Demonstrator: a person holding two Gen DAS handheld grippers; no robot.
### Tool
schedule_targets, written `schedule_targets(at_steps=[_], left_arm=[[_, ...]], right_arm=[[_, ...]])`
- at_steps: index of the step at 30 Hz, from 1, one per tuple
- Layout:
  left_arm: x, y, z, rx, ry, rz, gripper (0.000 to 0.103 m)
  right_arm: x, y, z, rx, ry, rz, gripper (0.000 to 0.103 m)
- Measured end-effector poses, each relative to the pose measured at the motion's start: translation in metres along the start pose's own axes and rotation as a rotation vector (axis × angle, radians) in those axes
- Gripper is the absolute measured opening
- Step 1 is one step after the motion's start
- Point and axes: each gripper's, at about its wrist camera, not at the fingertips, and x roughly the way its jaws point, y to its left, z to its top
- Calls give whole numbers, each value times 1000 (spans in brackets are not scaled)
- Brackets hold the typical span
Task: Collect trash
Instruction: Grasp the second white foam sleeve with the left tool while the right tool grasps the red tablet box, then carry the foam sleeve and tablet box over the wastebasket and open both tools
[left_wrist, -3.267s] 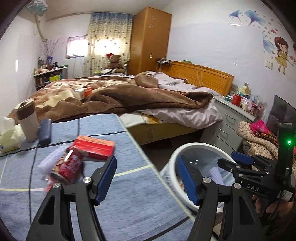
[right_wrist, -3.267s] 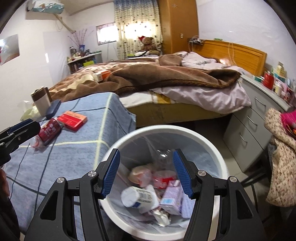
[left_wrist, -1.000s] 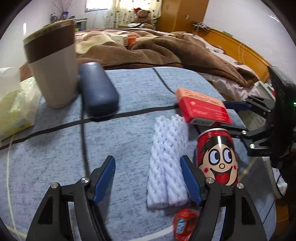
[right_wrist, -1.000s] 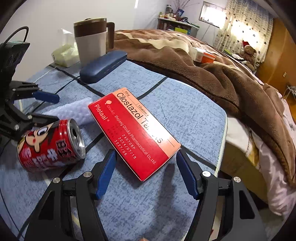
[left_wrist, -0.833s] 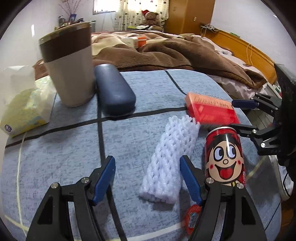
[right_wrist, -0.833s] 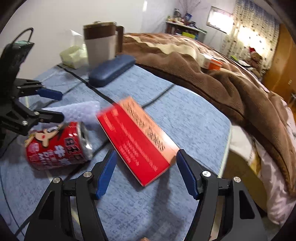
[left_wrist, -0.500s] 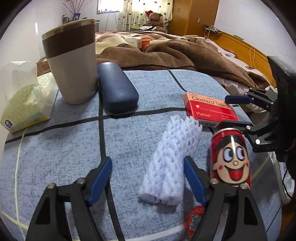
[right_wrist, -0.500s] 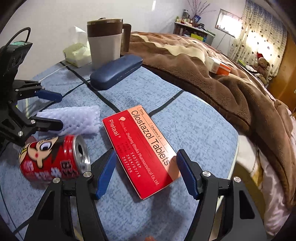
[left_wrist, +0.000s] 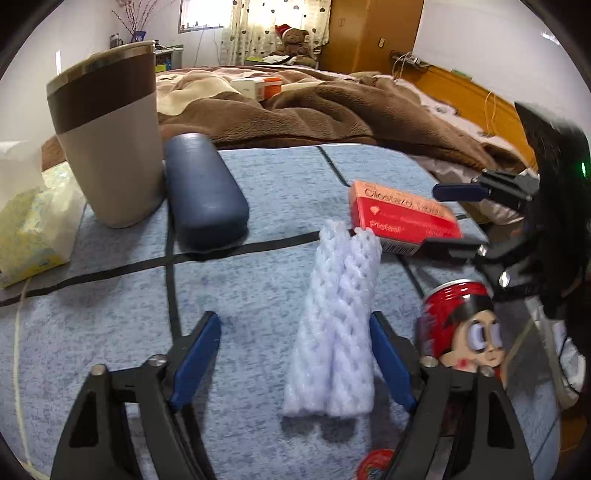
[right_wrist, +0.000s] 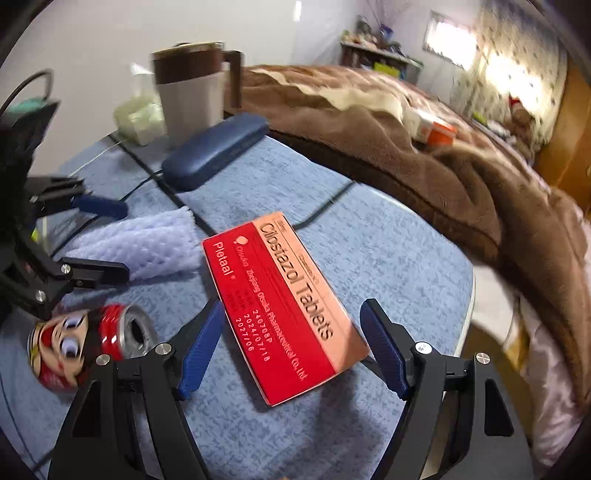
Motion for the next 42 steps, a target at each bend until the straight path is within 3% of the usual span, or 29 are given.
schedule_targets(at_steps=[2,4,11,21,23,29,42], left_arm=[[-2,1,1,-6,2,-25,57],[-4,5,0,-36,-1,-49,50],[-8,9,-4,-66,-12,3,50],[-4,6,-2,-52,-9,5,49],[-5,6,-2,-53,-18,-2,42],[-14,3,-8,-63,-44,18,35],[-57,-11,-26,-91,-122,47,32]], right_arm=[[1,-2,0,16,-3,6,77],[6,2,-2,-19,14,10,77],[17,3,2,-49,51,15,77],[21,-9,0,127,58,23,76],[18,-7,-4,126,54,9,76],[-2,-3,-18,159,11,-25,69],[-43,5,-46,272,-85,-9,68]])
